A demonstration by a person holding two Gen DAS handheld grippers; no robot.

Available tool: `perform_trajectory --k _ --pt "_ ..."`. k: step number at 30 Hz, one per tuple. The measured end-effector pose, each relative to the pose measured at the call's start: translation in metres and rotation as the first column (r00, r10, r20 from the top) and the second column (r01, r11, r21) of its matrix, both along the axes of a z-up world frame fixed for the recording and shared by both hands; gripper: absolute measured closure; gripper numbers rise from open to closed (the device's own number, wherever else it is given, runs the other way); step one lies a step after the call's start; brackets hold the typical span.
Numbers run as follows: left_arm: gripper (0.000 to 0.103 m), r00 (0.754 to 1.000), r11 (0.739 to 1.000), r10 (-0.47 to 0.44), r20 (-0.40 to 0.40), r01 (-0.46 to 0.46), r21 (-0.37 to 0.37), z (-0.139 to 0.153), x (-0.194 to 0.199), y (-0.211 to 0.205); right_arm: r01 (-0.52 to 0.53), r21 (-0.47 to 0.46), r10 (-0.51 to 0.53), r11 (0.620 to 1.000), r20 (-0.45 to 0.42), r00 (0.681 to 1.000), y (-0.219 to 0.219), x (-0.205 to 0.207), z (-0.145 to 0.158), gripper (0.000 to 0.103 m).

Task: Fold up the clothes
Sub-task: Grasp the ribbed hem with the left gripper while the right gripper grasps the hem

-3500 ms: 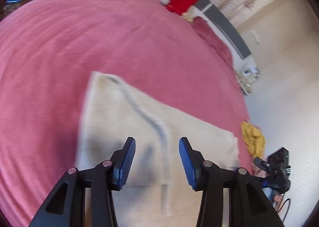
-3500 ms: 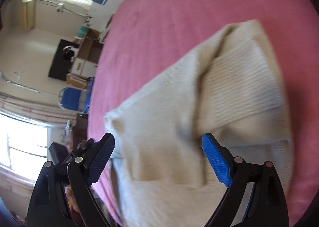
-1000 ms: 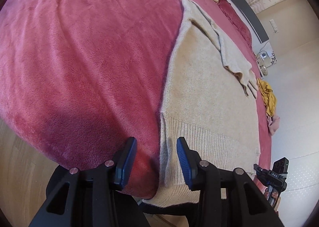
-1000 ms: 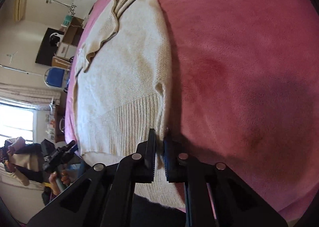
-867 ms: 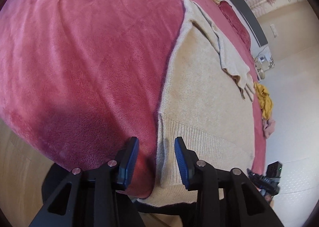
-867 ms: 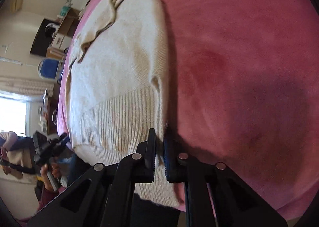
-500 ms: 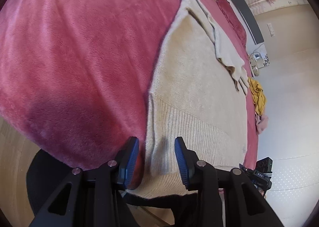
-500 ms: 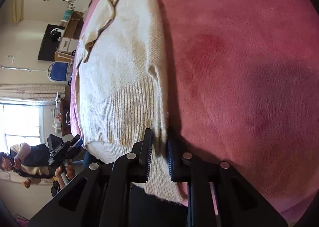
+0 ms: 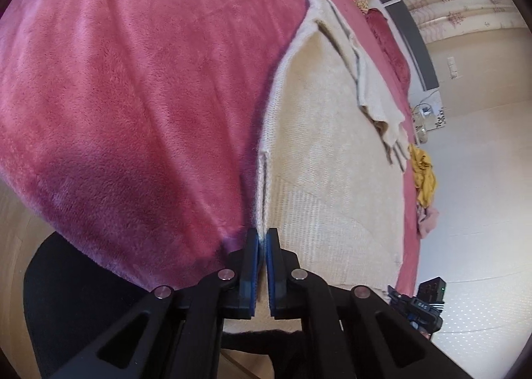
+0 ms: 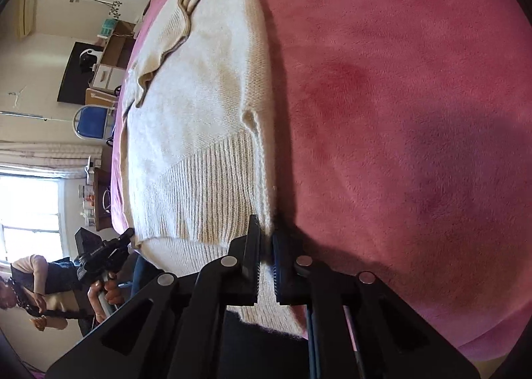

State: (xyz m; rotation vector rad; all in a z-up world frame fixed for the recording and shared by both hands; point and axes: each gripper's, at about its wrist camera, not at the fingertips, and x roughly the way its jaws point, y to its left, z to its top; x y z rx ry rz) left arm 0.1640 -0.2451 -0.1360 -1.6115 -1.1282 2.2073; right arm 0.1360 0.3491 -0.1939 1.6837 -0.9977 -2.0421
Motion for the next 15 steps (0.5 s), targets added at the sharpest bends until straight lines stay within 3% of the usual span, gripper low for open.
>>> perform_trajectory --k 8,15 --pt "0.100 0.992 0.989 -0.010 -0.123 0.028 0.147 0.026 -0.001 0.002 0.005 -0.234 -0.025 0.972 -0.083 0.996 -0.005 0.000 0.011 0.097" --pt "0.100 0.976 0.963 0.037 -0.216 0.023 0.270 0.062 -0.022 0.001 0.041 -0.430 -0.122 0.902 -0.162 0.979 0.001 -0.008 0.033 0.097"
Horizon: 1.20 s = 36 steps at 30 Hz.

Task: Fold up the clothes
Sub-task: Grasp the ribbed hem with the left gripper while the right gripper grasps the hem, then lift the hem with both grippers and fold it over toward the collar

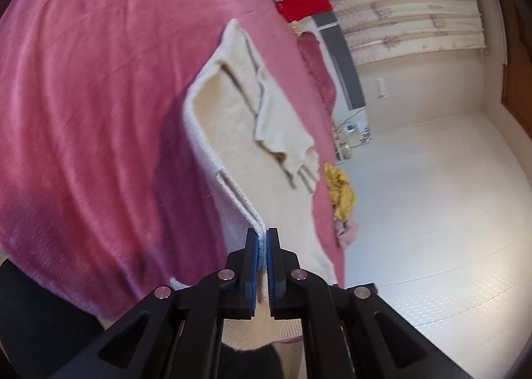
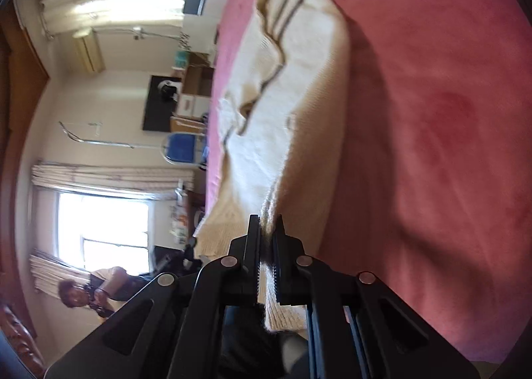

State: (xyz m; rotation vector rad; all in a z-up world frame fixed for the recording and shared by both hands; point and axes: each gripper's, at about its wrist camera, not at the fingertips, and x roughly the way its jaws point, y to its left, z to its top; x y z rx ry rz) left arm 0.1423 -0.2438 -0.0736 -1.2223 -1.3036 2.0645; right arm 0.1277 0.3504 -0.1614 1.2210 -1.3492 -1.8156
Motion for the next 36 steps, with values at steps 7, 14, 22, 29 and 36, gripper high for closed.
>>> perform_trajectory --k 7,14,22,29,36 --pt "0.100 1.000 0.998 0.013 -0.013 -0.012 0.065 0.017 -0.028 0.001 0.055 -0.084 -0.060 0.995 -0.055 0.997 0.005 -0.018 0.019 0.097" --pt "0.099 0.999 0.993 0.026 -0.036 -0.021 0.118 0.040 -0.063 -0.005 0.092 -0.088 -0.100 0.992 -0.095 0.990 0.009 -0.061 0.046 0.097" --pt "0.099 0.994 0.983 0.099 -0.053 -0.089 0.158 0.058 -0.148 -0.028 0.144 -0.097 -0.158 0.985 -0.148 0.976 0.019 -0.152 0.081 0.097" --pt "0.099 0.988 0.975 0.151 0.020 -0.152 0.162 0.033 -0.238 -0.034 0.175 -0.048 -0.179 0.983 -0.112 0.977 0.026 -0.249 0.080 0.097" --pt "0.098 0.953 0.960 0.188 0.237 -0.229 0.161 -0.039 -0.313 -0.035 0.233 -0.034 -0.224 0.972 0.170 0.960 0.026 -0.322 0.002 0.052"
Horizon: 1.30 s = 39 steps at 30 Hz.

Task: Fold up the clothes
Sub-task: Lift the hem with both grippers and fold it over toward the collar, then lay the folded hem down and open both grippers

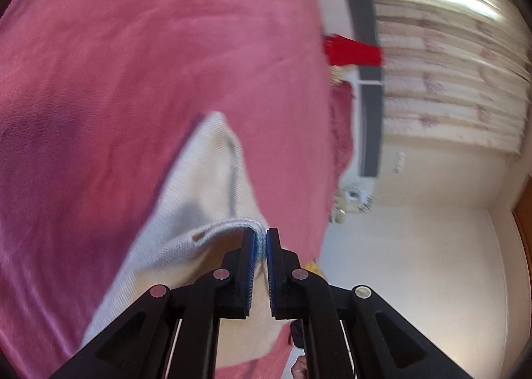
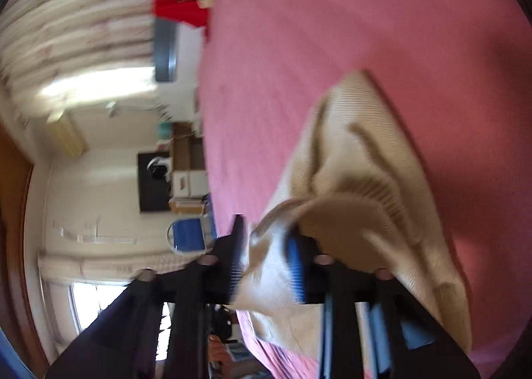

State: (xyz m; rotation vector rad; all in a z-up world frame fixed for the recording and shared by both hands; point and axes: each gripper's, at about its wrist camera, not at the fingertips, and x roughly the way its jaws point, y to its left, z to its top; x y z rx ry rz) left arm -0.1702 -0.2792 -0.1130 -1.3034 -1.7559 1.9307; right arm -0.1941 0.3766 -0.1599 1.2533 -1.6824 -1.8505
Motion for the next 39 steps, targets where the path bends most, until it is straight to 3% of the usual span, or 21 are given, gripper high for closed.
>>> perform_trajectory --k 1,5,10,14,22,27,32,35,37,39 --pt "0.097 1.000 1.000 -0.008 -0.011 0.008 0.018 -0.003 -0.006 0.001 0.005 -0.009 -0.005 1.000 0.017 1.000 0.000 -0.004 -0.008 0.044" --pt "0.094 0.999 0.999 -0.041 -0.017 0.041 -0.003 0.003 -0.016 0.001 -0.031 -0.040 0.031 0.999 -0.006 0.999 -0.003 -0.010 -0.004 0.036" --pt "0.090 0.997 0.996 -0.067 0.027 0.068 -0.057 0.007 -0.017 -0.006 -0.182 0.022 0.182 0.983 0.031 0.983 -0.016 -0.004 0.009 0.019" --pt "0.090 0.993 0.988 -0.108 0.053 0.113 -0.110 0.009 -0.008 -0.003 -0.304 0.064 0.300 0.951 0.065 0.952 -0.036 0.003 0.001 0.018" --pt "0.085 0.995 0.992 -0.095 0.010 0.095 -0.083 0.011 -0.001 -0.005 -0.320 0.026 0.320 0.947 0.003 0.947 -0.064 -0.010 0.011 0.017" --pt "0.083 0.987 0.976 -0.159 -0.003 0.157 -0.148 0.009 -0.006 0.012 -0.362 0.050 0.362 0.931 0.013 0.932 -0.080 -0.014 0.011 0.017" --pt "0.082 0.971 0.938 -0.237 0.018 0.233 -0.257 0.003 -0.013 0.032 -0.369 0.050 0.368 0.928 0.028 0.929 -0.089 -0.016 0.005 0.017" --pt "0.082 0.960 0.941 -0.280 -0.022 0.270 -0.204 0.004 -0.020 0.042 -0.384 0.032 0.384 0.923 -0.004 0.923 -0.096 -0.022 0.014 0.017" --pt "0.081 0.958 0.953 -0.279 -0.074 0.266 -0.149 0.009 -0.027 0.045 -0.349 -0.004 0.348 0.937 -0.060 0.936 -0.090 -0.028 0.024 0.017" --pt "0.081 0.973 0.978 -0.207 -0.102 0.205 -0.026 0.007 -0.037 0.041 -0.299 -0.049 0.292 0.953 -0.114 0.949 -0.082 -0.036 0.033 0.017"
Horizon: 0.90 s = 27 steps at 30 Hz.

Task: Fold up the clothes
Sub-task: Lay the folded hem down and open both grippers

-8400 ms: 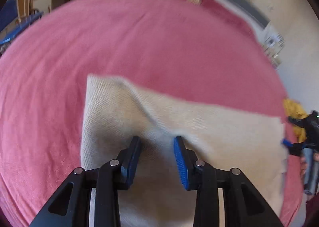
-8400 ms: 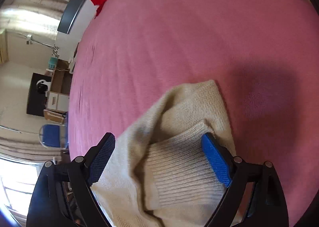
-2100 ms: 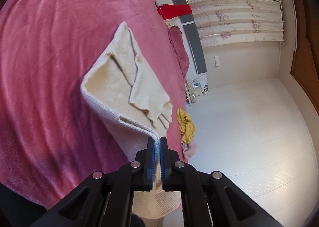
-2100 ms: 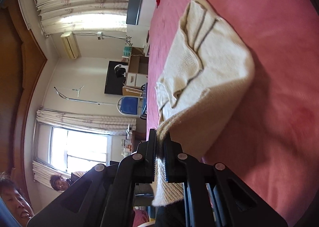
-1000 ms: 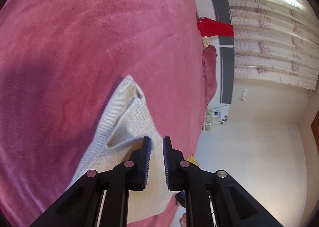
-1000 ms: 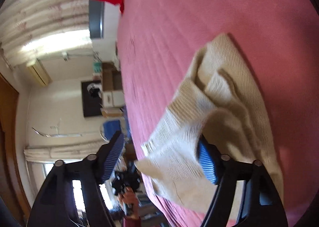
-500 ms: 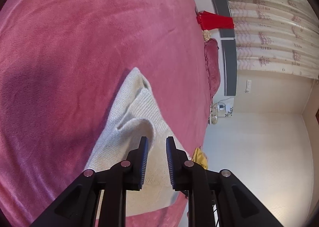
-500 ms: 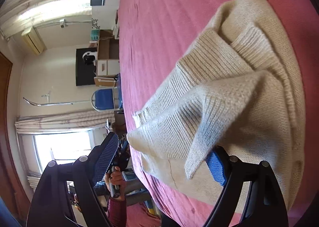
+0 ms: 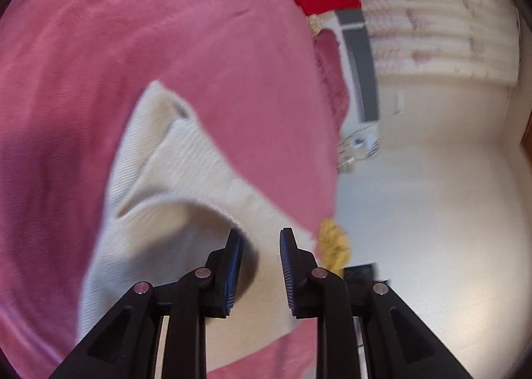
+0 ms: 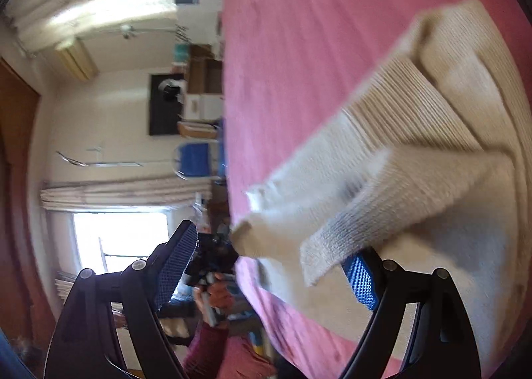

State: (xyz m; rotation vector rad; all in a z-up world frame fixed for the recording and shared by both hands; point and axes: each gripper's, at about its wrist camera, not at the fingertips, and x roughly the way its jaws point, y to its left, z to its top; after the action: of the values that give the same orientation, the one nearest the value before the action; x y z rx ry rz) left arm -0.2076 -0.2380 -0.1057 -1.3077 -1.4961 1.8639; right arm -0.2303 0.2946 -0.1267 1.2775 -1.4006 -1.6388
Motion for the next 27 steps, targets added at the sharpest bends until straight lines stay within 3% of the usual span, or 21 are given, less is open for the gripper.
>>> perform_trajectory --k 1,5,8,12,15,17,18,19,20,21,22,24,25,27 --pt "0.080 0.999 0.998 0.046 0.018 -0.047 0.049 -0.003 -0.006 -0.004 0.051 -0.009 -0.051 0.999 -0.001 0.999 0.007 -0.006 0.001 0.016" --pt "0.080 0.970 0.970 0.209 0.123 -0.222 0.103 -0.020 -0.021 -0.019 0.232 -0.004 -0.231 0.973 0.046 0.972 0.033 -0.023 -0.004 0.015" --pt "0.079 0.957 0.964 0.241 0.160 -0.255 0.070 -0.024 -0.019 -0.021 0.234 0.090 -0.240 0.968 0.058 0.969 0.036 -0.025 -0.001 0.015" --pt "0.079 0.972 0.975 0.224 0.074 -0.223 -0.014 -0.011 0.001 -0.024 0.167 0.154 -0.161 0.974 -0.052 0.986 0.024 -0.003 0.024 0.015" --pt "0.078 0.989 0.981 0.146 0.021 -0.142 -0.131 -0.010 0.021 -0.014 0.107 0.165 -0.093 0.980 -0.091 0.991 0.011 0.016 0.030 0.015" --pt "0.078 0.992 0.973 0.096 0.085 -0.076 -0.217 -0.029 0.033 -0.002 0.136 0.232 -0.119 0.963 -0.088 0.989 0.012 0.019 0.019 0.015" --pt "0.080 0.990 0.967 0.079 0.117 -0.047 -0.251 -0.040 0.039 0.002 0.172 0.299 -0.167 0.939 -0.043 0.985 0.018 0.020 0.006 0.015" --pt "0.097 0.987 0.964 0.082 0.136 -0.044 -0.263 -0.050 0.044 0.001 0.199 0.339 -0.216 0.920 0.015 0.976 0.027 0.021 -0.009 0.017" --pt "0.102 0.986 0.962 0.100 0.130 -0.063 -0.267 -0.053 0.048 -0.005 0.229 0.340 -0.264 0.912 0.060 0.963 0.037 0.024 -0.026 0.026" --pt "0.103 0.985 0.962 0.116 0.126 -0.079 -0.263 -0.055 0.052 -0.010 0.255 0.337 -0.304 0.906 0.101 0.947 0.048 0.027 -0.039 0.049" --pt "0.099 0.985 0.967 0.122 0.125 -0.090 -0.238 -0.053 0.054 -0.014 0.262 0.316 -0.311 0.912 0.117 0.943 0.054 0.031 -0.043 0.054" --pt "0.084 0.986 0.966 0.134 0.099 -0.108 -0.234 -0.041 0.057 -0.019 0.240 0.307 -0.280 0.921 0.096 0.955 0.057 0.034 -0.032 0.049" --pt "0.082 0.989 0.960 0.134 0.065 -0.113 -0.257 -0.028 0.055 -0.019 0.236 0.325 -0.273 0.916 0.072 0.959 0.057 0.035 -0.022 0.033" --pt "0.081 0.995 0.944 0.096 -0.009 -0.094 -0.318 -0.005 0.046 -0.013 0.240 0.427 -0.257 0.872 -0.019 0.966 0.053 0.031 0.007 0.022"
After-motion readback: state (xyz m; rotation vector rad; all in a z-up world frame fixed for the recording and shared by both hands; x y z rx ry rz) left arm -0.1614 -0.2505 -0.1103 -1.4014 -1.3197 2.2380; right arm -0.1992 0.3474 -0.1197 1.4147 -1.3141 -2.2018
